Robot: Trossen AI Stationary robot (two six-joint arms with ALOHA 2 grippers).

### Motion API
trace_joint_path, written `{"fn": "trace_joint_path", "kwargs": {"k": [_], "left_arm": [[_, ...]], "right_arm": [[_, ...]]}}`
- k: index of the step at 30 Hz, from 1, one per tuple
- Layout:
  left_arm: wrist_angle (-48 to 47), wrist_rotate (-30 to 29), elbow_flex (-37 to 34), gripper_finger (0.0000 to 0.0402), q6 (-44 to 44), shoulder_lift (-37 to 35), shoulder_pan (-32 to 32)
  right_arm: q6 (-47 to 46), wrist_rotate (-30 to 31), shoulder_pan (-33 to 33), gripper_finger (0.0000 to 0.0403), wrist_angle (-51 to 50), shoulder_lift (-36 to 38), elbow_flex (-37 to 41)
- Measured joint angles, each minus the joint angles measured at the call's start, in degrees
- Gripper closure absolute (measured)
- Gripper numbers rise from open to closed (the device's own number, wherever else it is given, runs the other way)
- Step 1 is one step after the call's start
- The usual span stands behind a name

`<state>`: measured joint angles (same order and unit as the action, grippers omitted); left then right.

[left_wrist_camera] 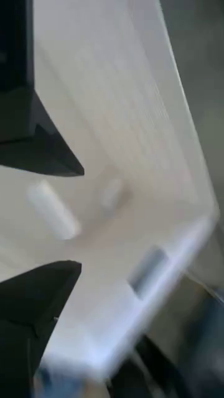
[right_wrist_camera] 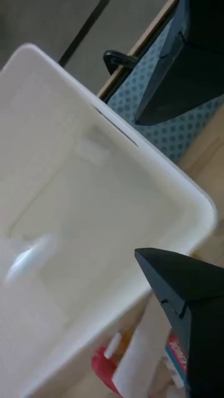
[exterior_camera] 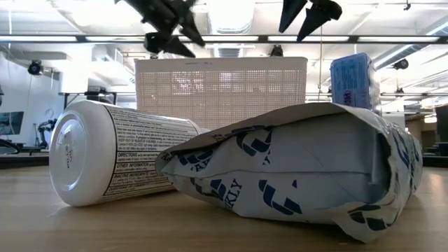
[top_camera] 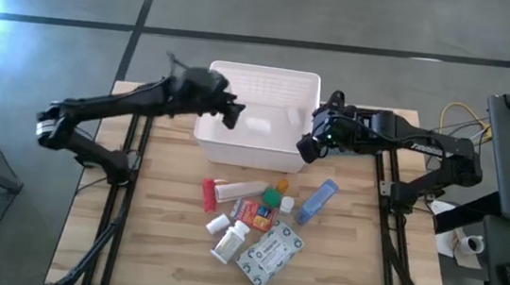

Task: Pick & place medical supplies in basket/bin
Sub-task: Put the red bandage into the white bin

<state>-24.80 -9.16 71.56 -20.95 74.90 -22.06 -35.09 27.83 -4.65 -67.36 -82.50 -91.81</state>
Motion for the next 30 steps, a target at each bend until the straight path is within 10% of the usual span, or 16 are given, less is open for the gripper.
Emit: {"fn": "trace_joint_path", "kwargs": {"k": [7, 15, 23, 30], "left_arm": [[-34.5, -13.9, 19.7, 0.0170, -0.5, 3.2, 9.3], [-57.1, -18.0, 19.6, 0.0193, -35.1, 1.8, 29.3], [-50.7, -18.8, -0.2, 0.0198, -73.5, 2.1, 46.4], [-23.5, -17.9, -19.2, 0.0150, -86.7, 2.1, 49.0]], "right_arm": [[-0.5, 0.6, 1.3, 0.0074, 0.0, 0.0, 0.0], [-0.4, 0.7, 1.3, 0.0074, 0.0, 0.0, 0.1], [2.5, 0.8, 1.2, 0.0074, 0.2, 0.0, 0.1], [5.2, 0.8, 1.2, 0.0074, 0.3, 0.0, 0.1]]}}
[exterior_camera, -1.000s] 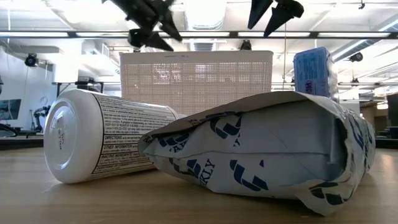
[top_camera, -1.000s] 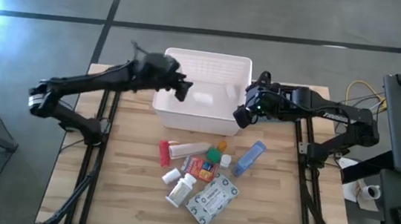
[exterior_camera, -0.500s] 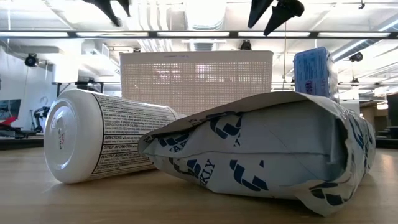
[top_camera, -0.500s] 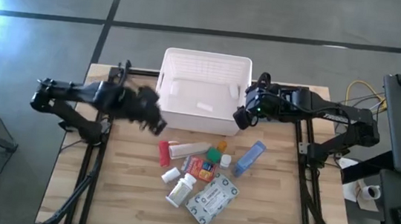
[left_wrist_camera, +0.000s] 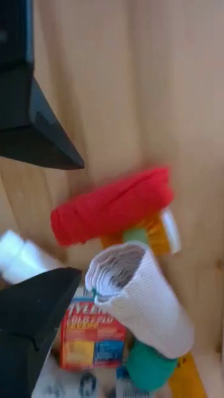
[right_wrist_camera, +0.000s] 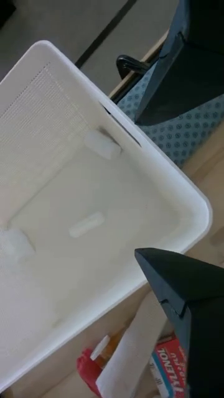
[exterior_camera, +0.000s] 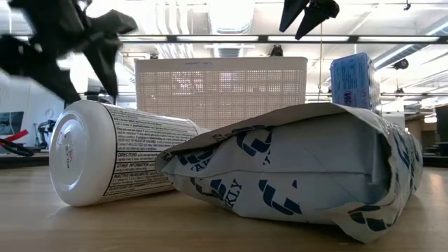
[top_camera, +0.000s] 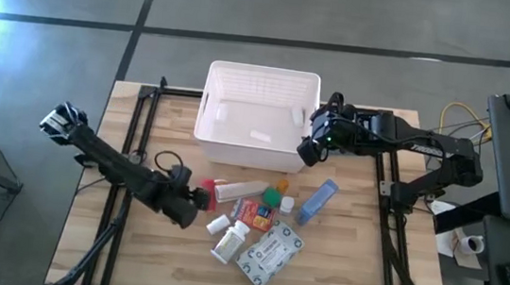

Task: Pick & place medical supplies in basket/bin
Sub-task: Put the red bandage into the white bin

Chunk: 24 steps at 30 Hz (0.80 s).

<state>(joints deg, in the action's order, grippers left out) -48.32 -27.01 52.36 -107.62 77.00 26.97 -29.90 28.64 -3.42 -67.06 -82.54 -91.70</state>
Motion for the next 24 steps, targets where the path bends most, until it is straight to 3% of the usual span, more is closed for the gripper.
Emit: {"fn": "trace_joint_path", "kwargs": {"k": [3, 8, 24], "left_arm": [[9.9, 0.2, -5.2, 0.0128, -1.2, 0.5, -0.5], [12.1, 0.3, -7.8, 0.0119, -3.5, 3.1, -1.2], [11.1, 0.8, -0.8, 0.0122, 1.4, 17.5, -7.0]], "right_arm": [[1.0, 0.0, 0.0, 0.0074, 0.0, 0.0, 0.0], [2.3, 0.0, 0.0, 0.0074, 0.0, 0.0, 0.0], [2.1, 0.9, 0.0, 0.0075, 0.1, 0.0, 0.0]]}}
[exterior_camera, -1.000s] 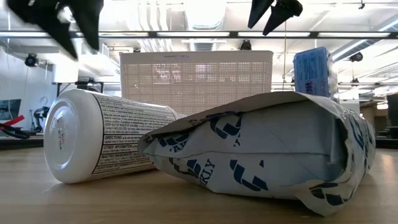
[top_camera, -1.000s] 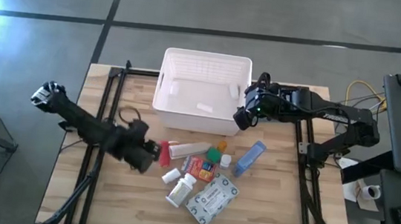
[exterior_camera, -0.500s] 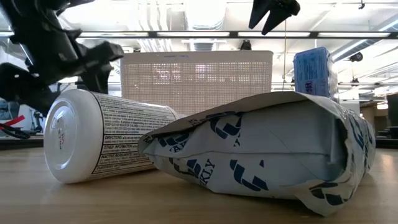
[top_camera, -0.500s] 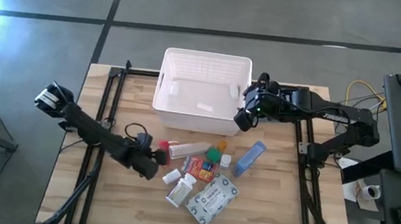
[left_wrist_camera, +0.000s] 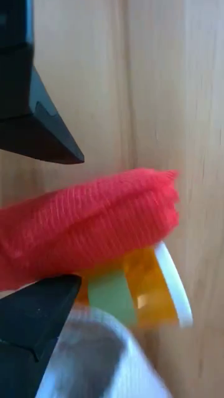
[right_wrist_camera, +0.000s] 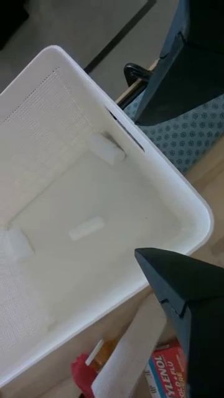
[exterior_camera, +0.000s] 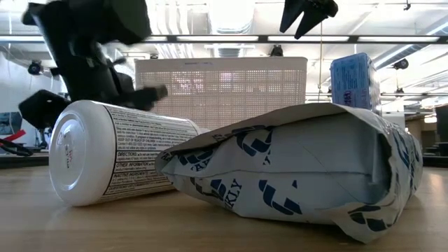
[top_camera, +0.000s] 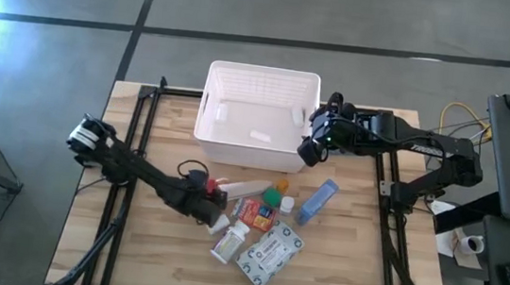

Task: Pick & place medical supplies in basket/bin
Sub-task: Put the red bandage into the white bin

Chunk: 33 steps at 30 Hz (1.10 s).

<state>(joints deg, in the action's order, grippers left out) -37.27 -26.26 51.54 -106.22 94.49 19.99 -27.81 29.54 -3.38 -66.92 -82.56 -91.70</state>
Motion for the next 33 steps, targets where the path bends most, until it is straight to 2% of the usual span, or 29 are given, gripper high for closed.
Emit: {"fn": "trace_joint_path", "kwargs": {"k": [4, 10, 16, 21, 23, 26, 30, 33], "left_arm": [[-5.3, 1.0, 2.4, 0.0151, 0.1, 3.6, -0.2], [-10.8, 3.0, 2.5, 0.0242, 2.0, 2.8, -0.2], [-17.0, 3.3, 3.2, 0.0325, 2.2, -5.7, 1.9], [-22.7, -0.3, 8.3, 0.0338, 3.1, -16.1, 6.1], [-20.8, -2.5, 10.7, 0.0336, 10.1, -19.9, 7.2], [-13.0, -5.8, 13.3, 0.0327, 29.1, -24.7, 7.4], [5.5, -19.1, 15.5, 0.0322, 56.0, -28.6, 5.1], [15.1, -25.7, 16.7, 0.0323, 70.8, -30.3, -0.5]], "right_arm": [[-0.6, 0.2, 0.0, 0.0075, 0.0, 0.0, 0.0], [-0.7, 0.5, -0.1, 0.0075, -0.1, 0.0, 0.0], [-0.7, 0.6, 0.0, 0.0075, -0.1, 0.0, 0.0], [-0.7, 0.6, 0.0, 0.0075, -0.1, 0.0, 0.0], [-0.7, 0.6, 0.0, 0.0075, -0.1, 0.0, 0.0], [-0.6, 0.6, 0.0, 0.0075, 0.0, 0.0, 0.0], [-0.4, 0.6, 0.0, 0.0075, 0.0, 0.0, 0.0], [-0.5, 0.5, 0.0, 0.0075, 0.0, 0.0, 0.0]]}}
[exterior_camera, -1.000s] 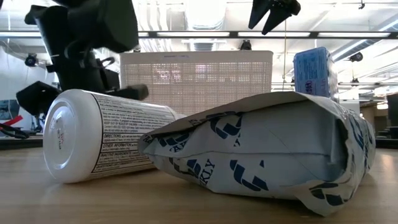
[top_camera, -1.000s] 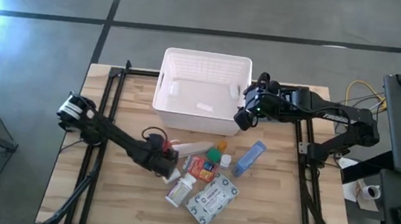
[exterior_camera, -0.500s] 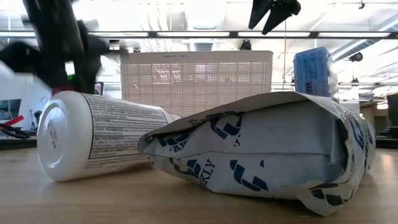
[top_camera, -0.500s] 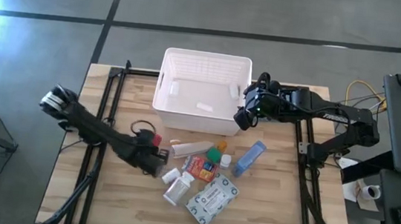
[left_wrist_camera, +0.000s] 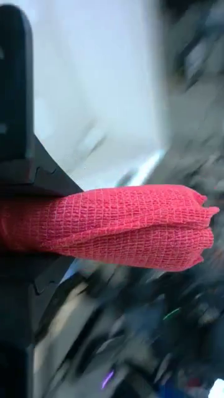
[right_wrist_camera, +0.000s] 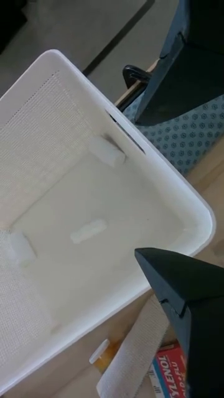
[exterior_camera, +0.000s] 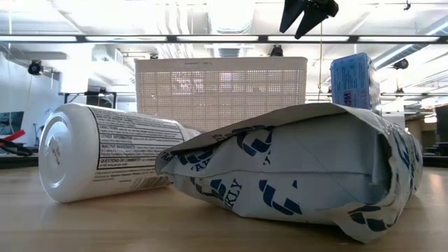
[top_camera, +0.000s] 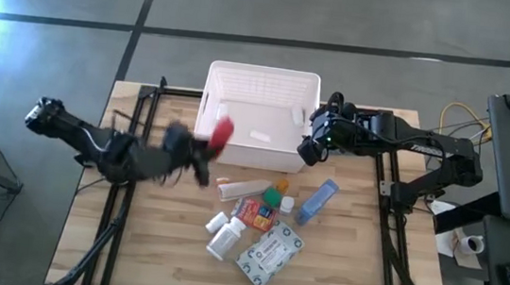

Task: Pick & place medical supplies in basket/bin
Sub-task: Put the red bandage into the white bin, then put the blue first aid kit into the white bin

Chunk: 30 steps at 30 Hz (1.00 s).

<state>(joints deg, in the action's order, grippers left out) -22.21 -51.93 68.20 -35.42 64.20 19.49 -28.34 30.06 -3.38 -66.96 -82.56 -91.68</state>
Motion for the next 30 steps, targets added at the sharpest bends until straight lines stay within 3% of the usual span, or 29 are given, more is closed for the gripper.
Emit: {"fn": "trace_joint_path", "kwargs": {"k": [3, 7, 12, 16, 21, 25, 30], "left_arm": [[2.2, 1.3, 1.5, 0.0323, 6.6, 0.1, -9.7], [2.1, 13.9, 2.0, 0.0318, 8.9, 3.1, -24.5], [0.2, 23.5, 1.5, 0.0271, 8.3, 10.1, -34.2], [0.5, 25.0, 2.8, 0.0208, 6.2, 14.0, -35.1], [0.4, 25.0, 5.2, 0.0149, 10.1, 14.2, -33.2], [-0.7, 25.4, 7.8, 0.0132, 13.0, 12.5, -31.9], [-7.7, 30.4, 12.2, 0.0130, 12.2, 11.1, -28.9]], "right_arm": [[-0.1, -0.5, 0.0, 0.0075, -0.1, 0.0, 0.0], [-0.9, -4.7, 0.0, 0.0075, -0.3, 0.0, 0.0], [-3.7, -6.1, 1.6, 0.0075, -2.4, 0.3, 0.0], [-6.0, -6.2, 3.2, 0.0075, -5.1, 0.3, 0.0], [-7.0, -6.1, 5.1, 0.0075, -9.4, 0.3, 0.0], [-1.0, -7.0, 8.1, 0.0075, -15.6, 0.4, 0.0], [12.2, -9.0, 12.3, 0.0075, -23.4, 0.4, 0.1]]}}
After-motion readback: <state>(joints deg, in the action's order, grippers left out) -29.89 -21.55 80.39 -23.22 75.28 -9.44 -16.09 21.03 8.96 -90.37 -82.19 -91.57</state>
